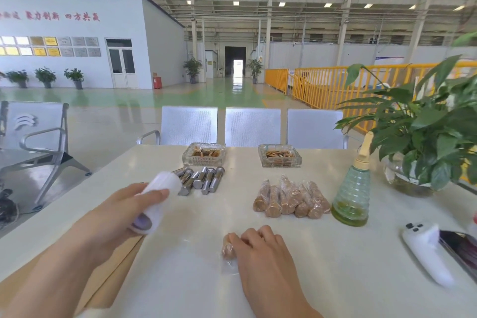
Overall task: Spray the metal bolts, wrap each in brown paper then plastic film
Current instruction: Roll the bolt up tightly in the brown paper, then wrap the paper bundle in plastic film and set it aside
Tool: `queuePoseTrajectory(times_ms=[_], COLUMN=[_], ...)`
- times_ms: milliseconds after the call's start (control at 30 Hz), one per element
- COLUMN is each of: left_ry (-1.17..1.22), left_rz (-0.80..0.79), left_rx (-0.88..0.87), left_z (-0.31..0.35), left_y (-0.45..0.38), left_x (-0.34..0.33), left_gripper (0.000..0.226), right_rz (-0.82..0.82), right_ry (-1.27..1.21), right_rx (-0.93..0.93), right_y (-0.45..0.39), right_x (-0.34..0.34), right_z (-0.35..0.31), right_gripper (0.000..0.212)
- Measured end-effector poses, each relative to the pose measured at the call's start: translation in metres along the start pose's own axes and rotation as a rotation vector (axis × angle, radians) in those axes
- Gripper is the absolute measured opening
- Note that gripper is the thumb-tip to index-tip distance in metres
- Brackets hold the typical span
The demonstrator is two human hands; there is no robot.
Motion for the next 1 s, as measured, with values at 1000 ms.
queuePoseTrajectory(times_ms=[1000], left_ry=[-0.352], left_rz=[-0.532], left_rx=[0.050], left_z=[0.018], left_y=[-0.021], left_x=[-0.262], left_gripper=[0.046], right_rz=[-0.050], right_ry=[0.002], right_rx=[-0.198], right_y=[0.022], right_x=[0.002], right_z=[0.008], right_gripper=[0.076])
Point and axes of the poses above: each hand's wrist, its own y-axis away from the middle knuckle, its own x-axis out of the back of the hand, z = x × y, the point moved 9 cm from there along -y, towards the middle knuckle
